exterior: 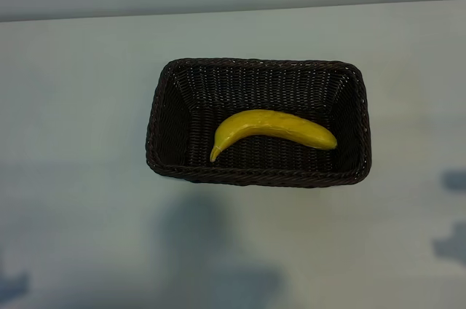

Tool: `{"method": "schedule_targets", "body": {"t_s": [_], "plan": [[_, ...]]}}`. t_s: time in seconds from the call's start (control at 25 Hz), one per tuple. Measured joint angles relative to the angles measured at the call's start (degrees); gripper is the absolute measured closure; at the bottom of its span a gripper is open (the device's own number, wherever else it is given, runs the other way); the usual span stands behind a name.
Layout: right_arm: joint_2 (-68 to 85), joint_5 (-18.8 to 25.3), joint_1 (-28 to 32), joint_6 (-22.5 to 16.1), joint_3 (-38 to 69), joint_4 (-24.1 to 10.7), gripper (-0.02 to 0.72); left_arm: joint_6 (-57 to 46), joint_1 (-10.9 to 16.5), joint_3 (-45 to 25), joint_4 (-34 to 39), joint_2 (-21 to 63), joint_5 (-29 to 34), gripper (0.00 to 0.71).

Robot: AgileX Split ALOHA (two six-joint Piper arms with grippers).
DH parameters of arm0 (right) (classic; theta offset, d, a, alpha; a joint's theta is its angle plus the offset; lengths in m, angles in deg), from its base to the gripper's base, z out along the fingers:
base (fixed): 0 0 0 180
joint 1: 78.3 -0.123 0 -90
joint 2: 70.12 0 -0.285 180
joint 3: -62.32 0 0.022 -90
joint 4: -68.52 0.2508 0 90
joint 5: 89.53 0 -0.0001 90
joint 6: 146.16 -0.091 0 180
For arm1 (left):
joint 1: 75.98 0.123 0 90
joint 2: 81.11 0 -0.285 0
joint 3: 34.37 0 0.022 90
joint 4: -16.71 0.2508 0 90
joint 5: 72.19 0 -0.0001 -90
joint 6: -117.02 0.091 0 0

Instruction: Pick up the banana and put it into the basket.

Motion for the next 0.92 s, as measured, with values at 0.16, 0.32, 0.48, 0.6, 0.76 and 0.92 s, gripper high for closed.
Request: {"method": "schedule_targets", "body": {"t_s": [0.16,0.32,0.48,0.6,0.76,0.92], "plan": [[5.69,-0.06,0.00,0.00,0.00,0.00,0.119,0.00,0.00,0.00,0.00,0.00,0.00,0.148],[14.90,-0.01,0.69,-0.03,0.00,0.33,0.119,0.00,0.00,0.00,0.00,0.00,0.00,0.148],[24.58,0.06,2.68,-0.03,0.05,0.33,0.119,0.06,0.00,0.00,0.00,0.00,0.00,0.148],[26.13,0.21,2.81,-0.16,0.05,0.38,0.119,0.05,0.00,0.00,0.00,0.00,0.00,0.148],[26.13,0.16,2.73,-0.15,0.05,0.73,0.119,0.05,0.00,0.00,0.07,0.00,0.00,0.148],[26.13,0.16,2.73,-0.15,0.05,0.83,0.119,0.18,0.00,0.00,0.13,0.00,0.00,0.148]]}}
